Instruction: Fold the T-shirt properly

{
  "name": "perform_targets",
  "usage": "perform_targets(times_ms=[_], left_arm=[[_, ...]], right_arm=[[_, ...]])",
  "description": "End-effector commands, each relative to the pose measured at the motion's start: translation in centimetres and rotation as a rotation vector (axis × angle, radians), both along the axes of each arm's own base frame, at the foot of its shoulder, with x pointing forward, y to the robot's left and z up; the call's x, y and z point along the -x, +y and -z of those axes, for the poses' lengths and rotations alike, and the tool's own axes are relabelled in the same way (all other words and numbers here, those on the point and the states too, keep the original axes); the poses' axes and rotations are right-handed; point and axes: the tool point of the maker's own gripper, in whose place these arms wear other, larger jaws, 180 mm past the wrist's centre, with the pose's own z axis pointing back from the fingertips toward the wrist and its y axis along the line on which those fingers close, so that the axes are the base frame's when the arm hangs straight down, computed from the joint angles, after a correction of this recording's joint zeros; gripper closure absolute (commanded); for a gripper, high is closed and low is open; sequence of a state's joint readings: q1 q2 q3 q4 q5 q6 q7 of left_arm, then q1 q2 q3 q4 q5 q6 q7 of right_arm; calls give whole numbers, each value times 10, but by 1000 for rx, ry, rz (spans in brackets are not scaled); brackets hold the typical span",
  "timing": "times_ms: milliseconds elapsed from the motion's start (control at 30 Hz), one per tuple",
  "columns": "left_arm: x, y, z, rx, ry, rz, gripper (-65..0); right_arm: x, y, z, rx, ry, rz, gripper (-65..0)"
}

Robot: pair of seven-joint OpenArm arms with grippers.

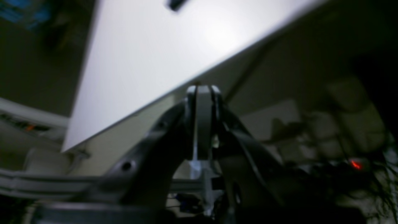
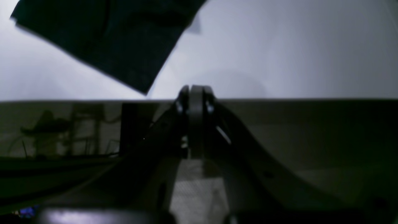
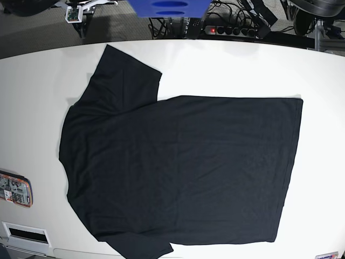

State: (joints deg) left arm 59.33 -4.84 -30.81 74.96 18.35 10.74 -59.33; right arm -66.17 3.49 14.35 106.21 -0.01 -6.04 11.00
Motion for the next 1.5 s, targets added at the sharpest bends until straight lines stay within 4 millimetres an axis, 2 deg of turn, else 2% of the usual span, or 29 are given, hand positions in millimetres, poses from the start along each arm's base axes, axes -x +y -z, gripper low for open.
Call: perform_targets(times_ms=[0, 167, 300, 433, 633, 700, 833, 900, 967, 1067, 1167, 1233, 1300, 1367, 1467], left_arm=[[0, 4, -11, -36, -27, 2, 0], [-10, 7, -25, -107, -72, -28, 0], [-11, 3, -27, -103, -88, -55, 0], [-14, -1, -24, -88, -107, -86, 0], [-32, -7, -31, -87, -168, -94, 0], [-40, -8, -32, -84, -191, -89, 0], [-43, -11, -30, -87, -185, -64, -3], [-52, -11, -31, -123, -171, 8, -6], [-58, -14, -29, -152, -153, 72, -38], [-79, -21, -33, -203, -165, 146, -142], [-99, -13, -39, -312, -114, 221, -266], [-109, -2, -40, -387, -70, 254, -331], [-128, 6, -45, -438, -73, 277, -358], [-141, 12, -49, -454, -80, 288, -348], [-150, 18, -50, -474, -72, 306, -325]], right_arm=[[1, -2, -8, 7, -20, 1, 0], [-7, -1, -9, 76, -19, -120, 0], [-9, 1, -10, 136, -16, -188, 0], [-33, 7, -19, 174, -84, -234, -1], [-46, -5, -20, 250, -56, -371, -9], [-59, -11, -19, 283, -26, -389, -49], [-59, -13, -10, 301, 52, -432, -196], [-59, -14, -10, 307, 55, -440, -208], [-60, -15, -10, 310, 55, -438, -198], [-61, -15, -12, 335, 52, -455, -198], [-57, -12, -9, 409, 71, -504, -197], [-54, -2, -6, 428, 86, -498, -197], [-51, 12, -1, 454, 99, -501, -197], [-48, 29, 6, 486, 119, -538, -197], [-41, 66, 16, 506, 158, -616, -197]])
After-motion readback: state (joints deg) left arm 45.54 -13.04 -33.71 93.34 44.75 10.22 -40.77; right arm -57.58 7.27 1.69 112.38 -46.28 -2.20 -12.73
